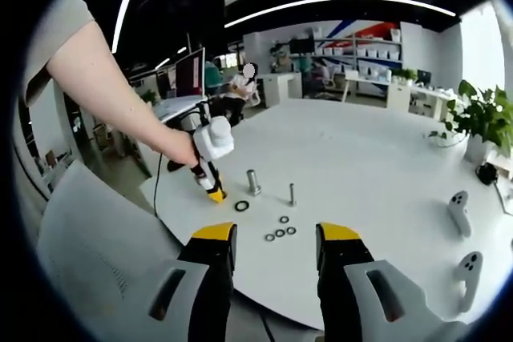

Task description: Place the washer onto the threaded stud by aligning its center hole with the stud, sliding it down to the base, and recovering from edge contact or off-axis alignment until the washer reaches the visible bottom stop.

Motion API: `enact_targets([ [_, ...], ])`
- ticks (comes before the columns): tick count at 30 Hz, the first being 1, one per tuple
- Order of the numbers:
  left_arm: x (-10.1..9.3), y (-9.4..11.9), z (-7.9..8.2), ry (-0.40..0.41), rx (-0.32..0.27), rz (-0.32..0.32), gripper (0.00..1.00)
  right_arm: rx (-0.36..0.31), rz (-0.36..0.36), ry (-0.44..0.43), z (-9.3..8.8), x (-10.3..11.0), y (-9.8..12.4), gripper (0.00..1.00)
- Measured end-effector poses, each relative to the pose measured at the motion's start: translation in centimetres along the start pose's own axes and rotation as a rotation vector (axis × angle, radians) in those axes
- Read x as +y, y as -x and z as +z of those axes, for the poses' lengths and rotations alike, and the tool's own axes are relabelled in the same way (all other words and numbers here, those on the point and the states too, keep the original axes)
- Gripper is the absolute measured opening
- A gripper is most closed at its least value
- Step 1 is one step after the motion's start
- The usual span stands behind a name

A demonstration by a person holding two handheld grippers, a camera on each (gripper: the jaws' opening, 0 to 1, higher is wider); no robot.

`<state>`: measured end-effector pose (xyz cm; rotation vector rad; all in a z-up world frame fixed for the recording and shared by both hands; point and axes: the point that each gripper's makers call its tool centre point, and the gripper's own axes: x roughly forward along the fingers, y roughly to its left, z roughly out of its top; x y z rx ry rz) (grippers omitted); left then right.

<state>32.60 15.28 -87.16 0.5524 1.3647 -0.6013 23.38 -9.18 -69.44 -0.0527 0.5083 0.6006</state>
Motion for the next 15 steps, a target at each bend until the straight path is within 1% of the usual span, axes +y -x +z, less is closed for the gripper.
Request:
enact_targets([
  [1,0.05,0.25,0.04,0.022,-0.005,0.002,0.2,-0.001,-0.001,0.0,0.01,-0.01,0.01,0.42],
  [4,0.1,0.36,0.0,-0.001,-0.012,-0.004,0.2,-0.01,-0.006,-0.006,0.19,-0.15,0.07,0.42],
  [10,0.2,0.57,-0.2,0.003,-0.047,-0.004,0.19,0.002,-0.002,0.001,-0.02,-0.07,-0.05,0.41],
  [12,0.01,0.62,-0.29,-0.001,-0.045,-0.022,0.19,0.001,-0.001,-0.001,0.01,-0.06,-0.04,0.41],
  [15,-0.11,0.54,-0.65,-0.023,-0.029,-0.026,0.19,-0.001,0.004,0.003,0.07,0.07,-0.04,0.41],
])
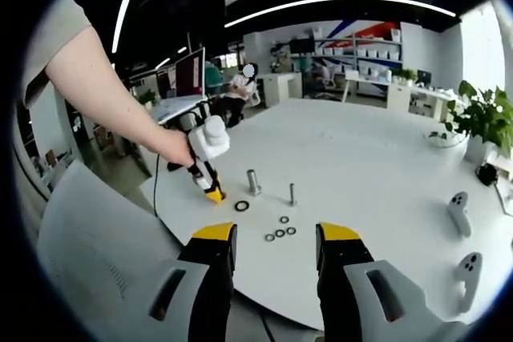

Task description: Place the washer onto the threaded stud by aligning its center hole with the stud, sliding it down to the base, and recovering from edge contact or off-axis alignment until the washer reaches the visible bottom stop.

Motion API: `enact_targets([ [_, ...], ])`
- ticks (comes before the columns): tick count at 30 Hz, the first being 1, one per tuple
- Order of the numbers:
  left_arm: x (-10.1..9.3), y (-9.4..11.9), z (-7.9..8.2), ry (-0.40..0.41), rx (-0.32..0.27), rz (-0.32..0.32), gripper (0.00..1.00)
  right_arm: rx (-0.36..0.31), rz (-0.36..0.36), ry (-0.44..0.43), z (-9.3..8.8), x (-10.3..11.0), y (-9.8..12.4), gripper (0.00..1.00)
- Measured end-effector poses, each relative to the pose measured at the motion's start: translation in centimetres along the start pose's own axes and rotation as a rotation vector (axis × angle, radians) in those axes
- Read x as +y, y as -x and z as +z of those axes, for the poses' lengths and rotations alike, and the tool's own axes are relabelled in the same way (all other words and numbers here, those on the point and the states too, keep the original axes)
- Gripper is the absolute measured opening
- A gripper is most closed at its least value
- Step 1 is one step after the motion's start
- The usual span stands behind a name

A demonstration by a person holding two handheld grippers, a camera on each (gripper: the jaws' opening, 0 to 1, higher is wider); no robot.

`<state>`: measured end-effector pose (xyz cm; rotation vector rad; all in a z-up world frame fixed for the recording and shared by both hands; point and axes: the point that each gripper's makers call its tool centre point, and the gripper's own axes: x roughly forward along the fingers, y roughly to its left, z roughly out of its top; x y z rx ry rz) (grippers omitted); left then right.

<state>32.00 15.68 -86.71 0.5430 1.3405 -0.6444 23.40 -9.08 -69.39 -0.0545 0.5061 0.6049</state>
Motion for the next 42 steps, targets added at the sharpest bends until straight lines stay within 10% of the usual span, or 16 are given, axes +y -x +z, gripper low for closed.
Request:
enact_targets([
  [26,-0.6,6.4,8.0,-0.297,-0.159,0.036,0.19,-0.007,-0.008,-0.013,0.1,-0.2,0.1,0.41],
  [42,-1.0,5.5,10.1,-0.328,-0.135,0.028,0.19,-0.014,-0.018,-0.023,0.1,-0.4,0.2,0.41],
])
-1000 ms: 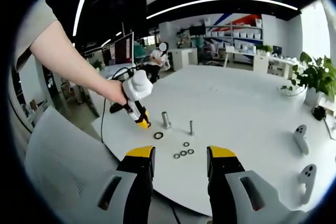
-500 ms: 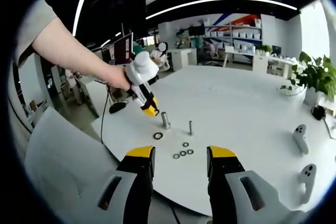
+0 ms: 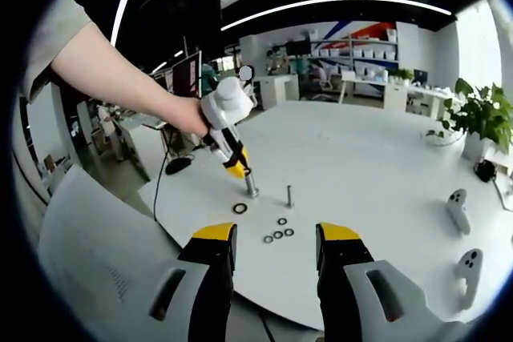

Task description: Place the washer onto the threaded stud by aligning its center hole with the stud, sliding it down to the base, and recovering from edge contact or off-axis alignment until the washer reaches the visible bottom stop.

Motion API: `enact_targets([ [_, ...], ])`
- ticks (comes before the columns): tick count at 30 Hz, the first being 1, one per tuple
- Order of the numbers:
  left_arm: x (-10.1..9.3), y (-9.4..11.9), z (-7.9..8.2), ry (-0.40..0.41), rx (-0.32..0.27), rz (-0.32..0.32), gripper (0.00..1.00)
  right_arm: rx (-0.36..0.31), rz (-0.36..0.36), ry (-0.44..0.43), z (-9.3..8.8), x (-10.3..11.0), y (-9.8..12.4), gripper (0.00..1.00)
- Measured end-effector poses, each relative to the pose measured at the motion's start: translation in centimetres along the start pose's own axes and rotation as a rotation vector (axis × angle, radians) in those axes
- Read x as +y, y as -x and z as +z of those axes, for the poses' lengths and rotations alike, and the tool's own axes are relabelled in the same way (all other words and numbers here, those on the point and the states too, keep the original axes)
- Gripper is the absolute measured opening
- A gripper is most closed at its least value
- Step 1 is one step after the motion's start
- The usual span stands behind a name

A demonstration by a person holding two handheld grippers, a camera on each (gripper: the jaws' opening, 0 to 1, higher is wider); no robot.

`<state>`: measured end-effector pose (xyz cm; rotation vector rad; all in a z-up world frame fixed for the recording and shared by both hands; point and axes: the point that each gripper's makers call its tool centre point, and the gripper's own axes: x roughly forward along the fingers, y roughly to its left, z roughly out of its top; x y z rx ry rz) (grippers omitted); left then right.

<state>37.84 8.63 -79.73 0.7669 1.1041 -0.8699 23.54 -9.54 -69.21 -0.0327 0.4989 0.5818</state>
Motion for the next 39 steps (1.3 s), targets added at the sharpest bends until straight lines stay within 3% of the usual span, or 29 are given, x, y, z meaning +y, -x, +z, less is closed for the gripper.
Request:
enact_targets([
  [12,-0.1,-1.0,0.2,-0.022,0.033,-0.011,0.19,-0.003,-0.007,-0.006,0.1,-0.2,0.0,0.41],
  [32,-0.6,-5.5,-1.1,-0.032,0.092,-0.036,0.19,0.013,-0.029,-0.02,-0.3,-0.7,0.0,0.41],
  [39,-0.7,-5.5,-1.2,-0.036,0.092,-0.037,0.19,0.016,-0.028,-0.017,-0.4,-0.7,-0.1,0.4],
])
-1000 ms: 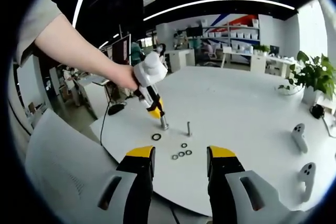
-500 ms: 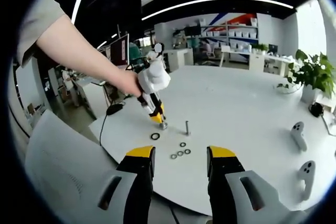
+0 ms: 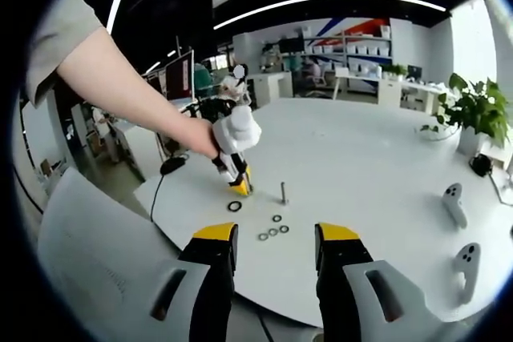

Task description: Place the washer onto the threaded stud by aligning its center hole with the stud, sliding it down to the base, and recovering from edge contact or off-axis alignment until the washer reaches the visible bottom stop.

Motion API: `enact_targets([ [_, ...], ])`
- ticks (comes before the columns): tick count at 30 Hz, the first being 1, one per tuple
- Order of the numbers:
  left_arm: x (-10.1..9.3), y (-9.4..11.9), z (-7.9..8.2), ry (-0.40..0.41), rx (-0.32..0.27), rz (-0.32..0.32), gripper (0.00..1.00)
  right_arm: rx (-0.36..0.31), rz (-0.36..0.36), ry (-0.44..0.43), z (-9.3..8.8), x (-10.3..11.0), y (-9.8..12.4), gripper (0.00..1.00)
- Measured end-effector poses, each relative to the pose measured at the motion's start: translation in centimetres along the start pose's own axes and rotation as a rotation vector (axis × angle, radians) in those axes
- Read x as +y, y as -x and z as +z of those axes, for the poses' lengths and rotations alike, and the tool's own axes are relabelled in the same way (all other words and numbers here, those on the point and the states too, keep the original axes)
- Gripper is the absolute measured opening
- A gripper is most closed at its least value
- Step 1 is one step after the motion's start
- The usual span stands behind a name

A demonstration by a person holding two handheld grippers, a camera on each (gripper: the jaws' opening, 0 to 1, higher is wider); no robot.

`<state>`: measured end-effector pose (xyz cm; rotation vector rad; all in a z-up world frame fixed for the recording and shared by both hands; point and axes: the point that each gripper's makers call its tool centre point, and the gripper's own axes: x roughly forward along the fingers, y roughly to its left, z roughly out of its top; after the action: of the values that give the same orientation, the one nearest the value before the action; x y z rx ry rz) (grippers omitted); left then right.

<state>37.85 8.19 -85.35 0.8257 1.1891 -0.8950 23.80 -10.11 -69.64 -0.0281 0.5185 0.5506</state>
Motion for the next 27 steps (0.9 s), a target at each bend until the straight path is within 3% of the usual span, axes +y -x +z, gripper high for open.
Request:
enact_targets([
  [7,0.0,0.0,-0.2,0.042,-0.014,-0.005,0.21,0.003,-0.001,-0.001,-0.1,0.0,0.0,0.4],
  [10,0.4,0.1,-0.3,0.062,-0.024,0.016,0.28,0.002,-0.003,0.0,-0.1,0.0,0.0,0.4],
  [17,0.9,1.7,-0.3,0.145,-0.073,0.044,0.29,0.004,0.003,0.006,-0.1,0.1,0.0,0.4],
  [27,-1.4,1.8,-2.1,0.298,-0.118,0.024,0.31,0.012,0.017,0.025,-0.1,0.4,-0.1,0.4],
])
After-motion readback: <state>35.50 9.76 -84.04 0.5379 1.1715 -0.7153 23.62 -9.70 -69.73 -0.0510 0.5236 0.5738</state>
